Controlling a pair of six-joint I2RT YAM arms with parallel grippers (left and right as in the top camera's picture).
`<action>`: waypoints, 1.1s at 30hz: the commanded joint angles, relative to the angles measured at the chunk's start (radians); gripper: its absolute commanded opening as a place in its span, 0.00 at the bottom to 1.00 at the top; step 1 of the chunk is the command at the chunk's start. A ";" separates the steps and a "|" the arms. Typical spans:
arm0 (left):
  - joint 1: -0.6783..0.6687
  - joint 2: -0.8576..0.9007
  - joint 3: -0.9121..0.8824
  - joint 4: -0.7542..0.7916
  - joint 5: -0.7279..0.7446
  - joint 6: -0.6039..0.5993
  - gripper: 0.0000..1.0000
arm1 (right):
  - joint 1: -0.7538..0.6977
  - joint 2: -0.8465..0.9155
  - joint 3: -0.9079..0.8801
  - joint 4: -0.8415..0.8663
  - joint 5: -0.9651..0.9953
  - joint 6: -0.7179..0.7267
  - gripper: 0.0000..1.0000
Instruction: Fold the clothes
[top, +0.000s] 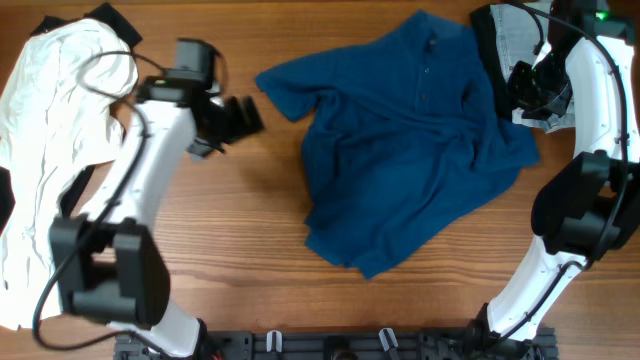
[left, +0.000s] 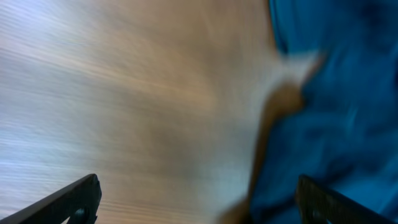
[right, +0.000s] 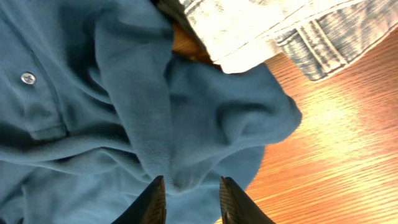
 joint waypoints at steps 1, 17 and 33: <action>-0.097 0.078 0.004 -0.068 0.119 0.058 1.00 | 0.006 -0.004 0.010 0.018 -0.029 -0.014 0.37; -0.258 0.336 0.004 0.184 0.202 -0.011 0.93 | 0.006 -0.004 0.010 0.061 -0.085 -0.049 0.42; -0.024 0.143 0.205 0.063 0.046 0.038 0.04 | 0.121 -0.004 0.010 0.102 -0.122 -0.071 0.43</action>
